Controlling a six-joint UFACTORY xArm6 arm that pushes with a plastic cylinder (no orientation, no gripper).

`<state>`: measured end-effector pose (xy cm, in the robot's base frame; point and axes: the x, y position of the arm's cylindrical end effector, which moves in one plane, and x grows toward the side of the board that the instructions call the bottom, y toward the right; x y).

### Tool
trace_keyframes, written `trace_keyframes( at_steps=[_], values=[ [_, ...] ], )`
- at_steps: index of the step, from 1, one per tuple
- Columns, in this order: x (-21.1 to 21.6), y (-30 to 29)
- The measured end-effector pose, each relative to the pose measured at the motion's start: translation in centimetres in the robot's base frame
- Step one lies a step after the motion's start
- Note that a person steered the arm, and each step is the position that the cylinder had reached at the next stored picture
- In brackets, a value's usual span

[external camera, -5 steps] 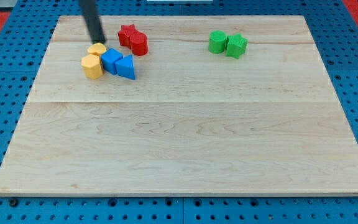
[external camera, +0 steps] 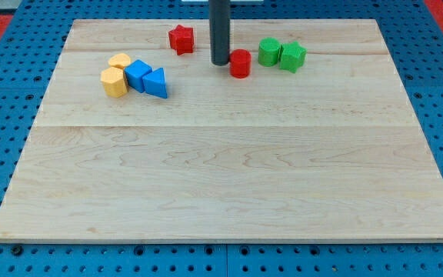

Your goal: Push the red blocks close to the green circle

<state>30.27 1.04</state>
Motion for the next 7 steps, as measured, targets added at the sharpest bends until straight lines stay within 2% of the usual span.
trace_keyframes(
  at_steps=[1, 3, 4, 5, 7],
  values=[
    [0.0, 2.2],
    [-3.8, -12.5],
    [-5.3, -17.4],
    [-8.2, -13.0],
    [-8.8, -3.9]
  ],
)
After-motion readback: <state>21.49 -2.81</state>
